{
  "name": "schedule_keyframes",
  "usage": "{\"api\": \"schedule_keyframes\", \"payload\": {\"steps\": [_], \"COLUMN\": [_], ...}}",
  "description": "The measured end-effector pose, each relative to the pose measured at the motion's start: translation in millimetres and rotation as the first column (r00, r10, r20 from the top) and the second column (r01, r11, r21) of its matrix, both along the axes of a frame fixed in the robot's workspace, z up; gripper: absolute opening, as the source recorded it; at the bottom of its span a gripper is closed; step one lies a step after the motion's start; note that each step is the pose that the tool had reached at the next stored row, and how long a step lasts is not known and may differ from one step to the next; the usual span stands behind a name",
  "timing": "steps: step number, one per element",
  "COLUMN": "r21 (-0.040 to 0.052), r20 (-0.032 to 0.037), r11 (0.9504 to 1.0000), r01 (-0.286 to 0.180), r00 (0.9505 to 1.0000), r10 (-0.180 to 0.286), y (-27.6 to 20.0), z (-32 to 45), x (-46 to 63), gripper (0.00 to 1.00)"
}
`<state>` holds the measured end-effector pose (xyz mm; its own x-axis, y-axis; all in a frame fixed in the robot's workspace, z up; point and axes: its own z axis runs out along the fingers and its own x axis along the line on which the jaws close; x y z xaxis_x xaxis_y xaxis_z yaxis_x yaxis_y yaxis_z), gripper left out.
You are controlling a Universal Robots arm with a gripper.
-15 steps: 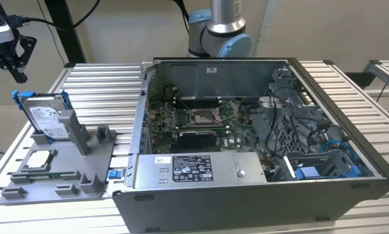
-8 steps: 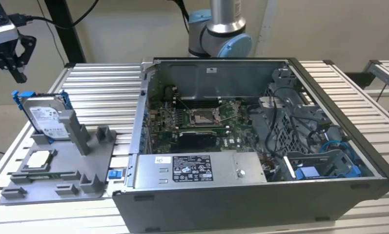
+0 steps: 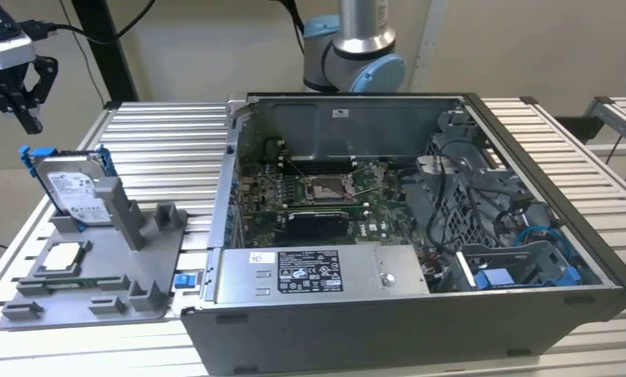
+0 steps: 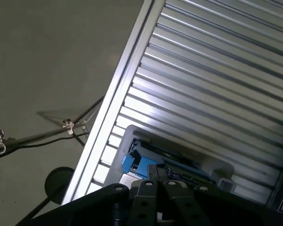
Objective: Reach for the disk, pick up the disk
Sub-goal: 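Pick up the disk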
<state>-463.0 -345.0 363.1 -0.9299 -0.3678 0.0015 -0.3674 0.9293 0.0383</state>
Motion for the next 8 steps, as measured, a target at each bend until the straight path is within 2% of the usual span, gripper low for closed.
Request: {"api": "schedule_keyframes", "payload": {"steps": [5,8], "r21": [0.0,0.0], "r20": [0.0,0.0], "r11": [1.0,0.9996], "r01": [-0.003,-0.028], "r00": [1.0,0.9996], "r10": [0.003,0.028], "y": [0.0,0.0], "z": [0.0,0.0], "x": [0.0,0.0], "gripper": [0.0,0.0]}}
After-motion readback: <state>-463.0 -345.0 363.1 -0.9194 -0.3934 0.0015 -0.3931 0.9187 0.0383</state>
